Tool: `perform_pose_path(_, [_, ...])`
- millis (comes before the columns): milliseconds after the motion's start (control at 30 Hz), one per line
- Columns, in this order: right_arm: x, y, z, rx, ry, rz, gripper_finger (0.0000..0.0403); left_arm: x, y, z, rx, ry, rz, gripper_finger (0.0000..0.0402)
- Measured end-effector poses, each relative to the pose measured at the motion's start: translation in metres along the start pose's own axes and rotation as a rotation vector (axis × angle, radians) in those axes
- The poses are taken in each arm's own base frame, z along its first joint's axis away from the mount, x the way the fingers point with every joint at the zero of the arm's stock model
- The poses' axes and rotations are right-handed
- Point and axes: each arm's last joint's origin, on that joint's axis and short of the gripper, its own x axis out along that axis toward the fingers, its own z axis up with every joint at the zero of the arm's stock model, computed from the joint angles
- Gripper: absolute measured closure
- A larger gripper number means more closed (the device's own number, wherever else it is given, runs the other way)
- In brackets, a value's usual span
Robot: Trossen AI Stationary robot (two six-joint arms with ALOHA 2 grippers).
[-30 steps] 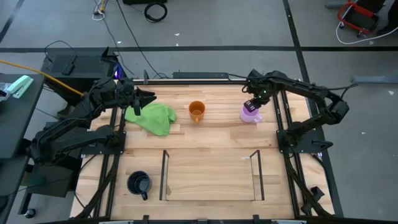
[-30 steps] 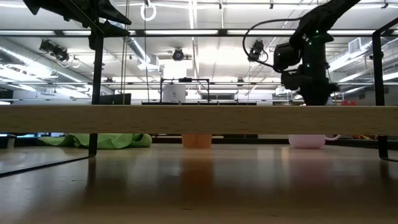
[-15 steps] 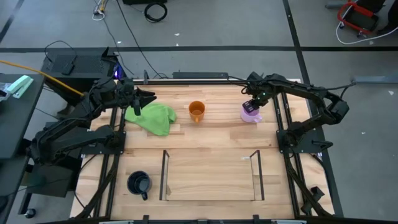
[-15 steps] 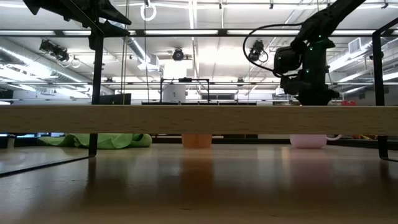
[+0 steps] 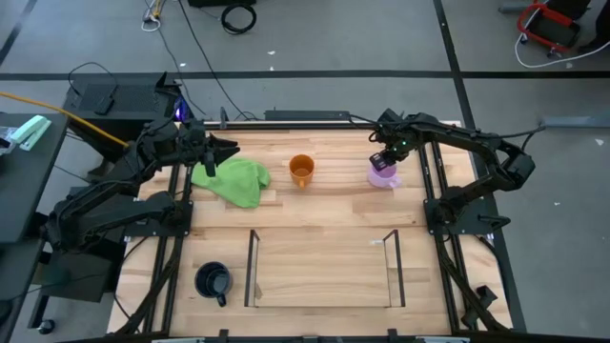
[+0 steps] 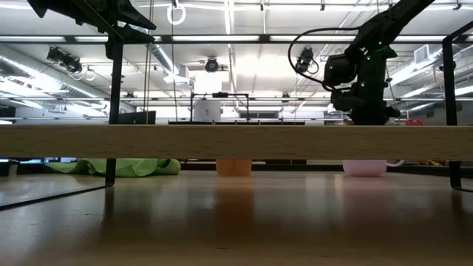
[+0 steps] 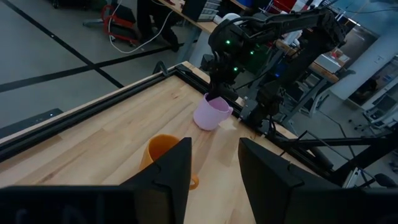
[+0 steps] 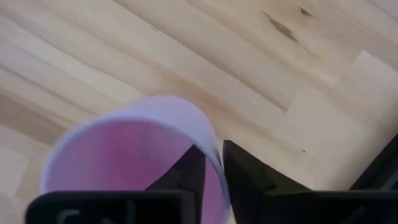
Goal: Stack small to large cups/mugs on shelf
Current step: Put the pink cup on the shelf
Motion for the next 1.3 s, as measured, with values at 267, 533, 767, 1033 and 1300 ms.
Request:
perform_pose_path(267, [0.0, 0.0, 0.0, 0.067, -0.001, 0.002, 0.0391, 0.0, 0.0, 0.0, -0.014, 0.0, 0.0, 0.0261])
perform_pose_path(533, [-0.029, 0.01, 0.014, 0.071, -0.059, 0.037, 0.0396, 0.0, 0.0, 0.0, -0.015, -0.001, 0.006, 0.0273])
perform_pose_path(767, [-0.113, 0.038, 0.03, -0.009, -0.209, 0.056, 0.0397, 0.0, 0.002, -0.004, -0.029, 0.03, 0.036, 0.0274])
perform_pose_path(1033, [-0.228, 0.065, 0.015, 0.032, -0.45, 0.206, 0.0398, 0.0, 0.003, -0.005, -0.031, 0.036, 0.045, 0.0276])
perform_pose_path(1300, [-0.313, 0.081, -0.024, 0.063, -0.634, 0.521, 0.0398, 0.0, 0.003, -0.005, -0.03, 0.036, 0.045, 0.0282])
